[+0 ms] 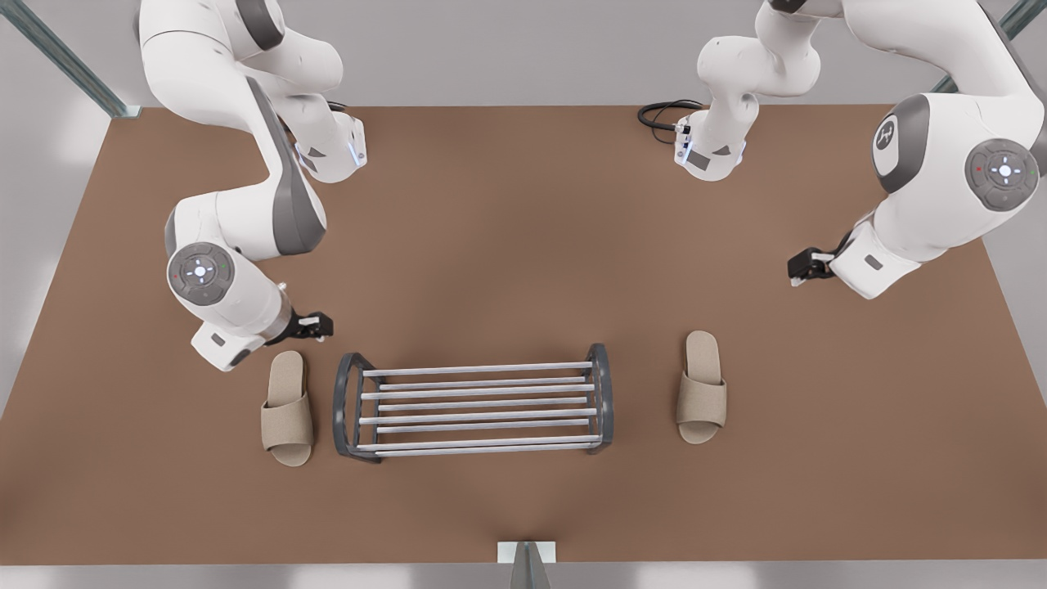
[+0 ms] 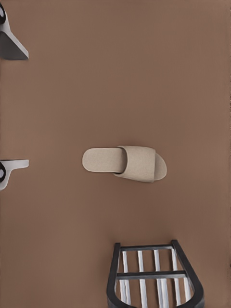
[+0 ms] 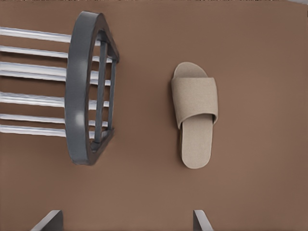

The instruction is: Place the right shoe on the shoe rack with the right arm, and place the left shoe on the shoe rack with the left arm

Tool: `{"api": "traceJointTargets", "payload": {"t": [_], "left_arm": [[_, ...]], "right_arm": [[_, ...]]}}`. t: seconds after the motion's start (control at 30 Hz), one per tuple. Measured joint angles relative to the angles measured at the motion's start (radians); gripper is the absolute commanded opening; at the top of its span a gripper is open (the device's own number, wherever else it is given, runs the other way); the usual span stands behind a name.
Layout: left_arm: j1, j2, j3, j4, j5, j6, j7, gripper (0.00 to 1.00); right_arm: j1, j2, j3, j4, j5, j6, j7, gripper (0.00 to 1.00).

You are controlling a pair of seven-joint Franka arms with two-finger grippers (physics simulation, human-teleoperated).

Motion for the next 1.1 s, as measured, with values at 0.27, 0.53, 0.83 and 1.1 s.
{"api": "traceJointTargets", "payload": {"t": [0.27,0.53,0.83,1.1], "left_arm": [[-0.489,0.111,-0.003,0.001,0.181,-0.118,-0.063,1.00],[-0.881,0.424,-0.004,-0.239,0.674,-0.284,-0.345,1.00],[-0.847,0.314,0.007,-0.634,1.004,0.139,-1.176,1.00],[-0.784,0.270,0.105,-0.858,1.506,0.555,-1.946,1.00]], "right_arm": [[-0.155,0.080,-0.002,-0.024,-0.024,0.046,0.002,1.00],[-0.382,0.153,0.009,-0.284,-0.037,0.404,-0.152,1.00],[-0.443,0.298,0.010,-0.225,0.047,0.664,-0.411,1.00],[-0.475,0.267,0.046,-0.267,0.071,0.686,-0.584,1.00]]}}
